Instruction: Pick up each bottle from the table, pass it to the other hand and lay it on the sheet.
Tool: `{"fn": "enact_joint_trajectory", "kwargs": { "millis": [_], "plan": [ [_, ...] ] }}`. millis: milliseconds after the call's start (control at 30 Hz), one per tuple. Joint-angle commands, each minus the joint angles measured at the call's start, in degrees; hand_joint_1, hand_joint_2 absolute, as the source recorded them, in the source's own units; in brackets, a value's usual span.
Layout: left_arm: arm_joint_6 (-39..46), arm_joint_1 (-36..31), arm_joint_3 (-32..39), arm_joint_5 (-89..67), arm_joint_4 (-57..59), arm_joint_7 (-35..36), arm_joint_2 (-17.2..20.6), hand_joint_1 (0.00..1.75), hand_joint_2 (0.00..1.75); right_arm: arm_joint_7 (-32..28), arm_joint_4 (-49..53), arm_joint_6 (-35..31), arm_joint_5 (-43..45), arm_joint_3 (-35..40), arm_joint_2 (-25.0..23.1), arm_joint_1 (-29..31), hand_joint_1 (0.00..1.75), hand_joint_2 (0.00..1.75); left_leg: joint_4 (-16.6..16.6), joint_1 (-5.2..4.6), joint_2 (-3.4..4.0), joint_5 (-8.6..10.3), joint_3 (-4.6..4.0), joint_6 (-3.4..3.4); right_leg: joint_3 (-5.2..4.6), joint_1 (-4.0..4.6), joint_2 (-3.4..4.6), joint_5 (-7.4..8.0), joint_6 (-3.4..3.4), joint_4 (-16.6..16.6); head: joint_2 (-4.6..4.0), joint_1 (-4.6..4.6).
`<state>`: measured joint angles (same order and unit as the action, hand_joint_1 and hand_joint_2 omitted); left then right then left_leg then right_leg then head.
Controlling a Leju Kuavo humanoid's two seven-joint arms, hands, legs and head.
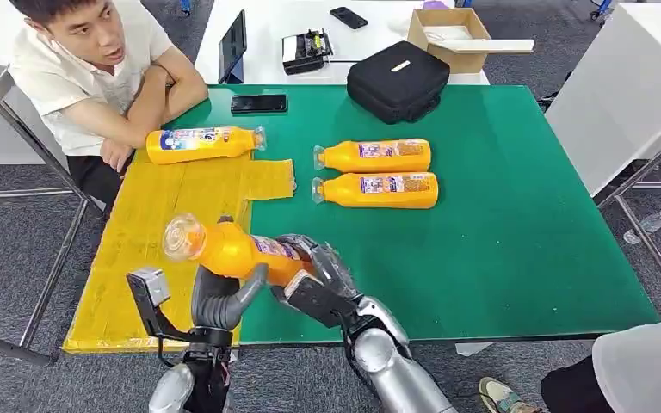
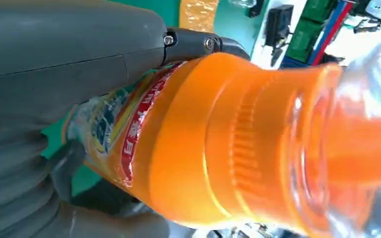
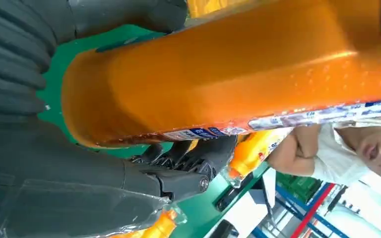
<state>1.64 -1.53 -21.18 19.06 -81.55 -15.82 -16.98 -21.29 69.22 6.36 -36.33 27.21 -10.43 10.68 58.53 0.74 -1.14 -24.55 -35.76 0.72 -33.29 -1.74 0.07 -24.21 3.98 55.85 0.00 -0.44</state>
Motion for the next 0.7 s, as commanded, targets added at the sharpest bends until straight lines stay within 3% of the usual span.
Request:
{"fn": "enact_joint_trajectory", "kwargs": {
  "millis": [33, 167, 233, 267, 300, 333, 700],
  "plan": [
    [-1.03, -2.92, -1.13, 0.19, 2.85, -1.41, -3.02, 1.75, 1.75, -0.3, -7.0, 0.05, 0.98, 1.58, 0.43, 3.54, 1.75, 1.75, 0.02, 0.03, 0.07, -0.08, 0.21, 0.02, 0.24, 0.08, -0.04, -0.06, -0.24, -0.02, 0.0, 0.0],
    [-1.05, -2.82, -1.29, 0.19, 2.61, -1.4, -3.02, 1.75, 1.75, -0.32, -7.06, 0.09, 1.12, 1.54, 0.44, 3.42, 1.73, 1.75, 0.02, 0.03, 0.02, -0.06, 0.14, 0.01, 0.17, 0.07, -0.07, -0.06, -0.18, -0.02, 0.0, 0.0],
    [-1.15, -2.66, -1.3, 0.12, 2.15, -1.45, -3.02, 1.75, 1.75, -0.31, -7.34, 0.07, 1.49, 1.3, 0.35, 3.27, 1.54, 1.75, 0.02, 0.03, 0.01, -0.06, 0.14, 0.02, 0.18, 0.07, -0.08, -0.06, -0.17, -0.02, 0.0, 0.0],
    [-1.14, -2.61, -1.3, 0.1, 1.89, -1.47, -3.02, 1.75, 1.75, -0.31, -7.55, 0.03, 1.61, 1.17, 0.3, 3.21, 1.33, 1.75, 0.01, 0.0, 0.01, -0.02, 0.06, 0.02, 0.07, 0.03, -0.06, -0.03, -0.12, -0.01, 0.0, 0.0],
    [-1.2, -2.53, -1.26, -0.07, 1.63, -1.62, -3.02, 1.75, 1.75, -0.3, -7.72, 0.0, 1.73, 1.01, 0.24, 3.14, 0.38, 1.75, 0.03, 0.03, 0.04, -0.06, 0.15, 0.02, 0.18, 0.07, -0.06, -0.06, -0.18, -0.02, 0.0, 0.0],
    [-1.2, -2.42, -1.19, -0.14, 1.18, -1.68, -3.02, 1.75, 1.75, -0.3, -7.95, -0.05, 1.77, 0.97, 0.12, 3.07, 0.07, 1.75, 0.02, 0.04, 0.01, -0.03, 0.06, 0.01, 0.08, 0.06, -0.06, -0.03, -0.12, -0.02, 0.0, 0.0],
    [1.69, -1.81, -0.37, -6.84, -0.99, -2.73, -3.02, 1.75, 1.75, 0.2, -8.37, -1.35, 2.0, -0.44, -0.84, 1.08, 0.0, 1.75, 0.03, 0.05, -0.01, -0.07, 0.14, 0.01, 0.19, 0.09, -0.11, -0.08, -0.19, -0.03, 0.0, 0.0]
  ]
}}
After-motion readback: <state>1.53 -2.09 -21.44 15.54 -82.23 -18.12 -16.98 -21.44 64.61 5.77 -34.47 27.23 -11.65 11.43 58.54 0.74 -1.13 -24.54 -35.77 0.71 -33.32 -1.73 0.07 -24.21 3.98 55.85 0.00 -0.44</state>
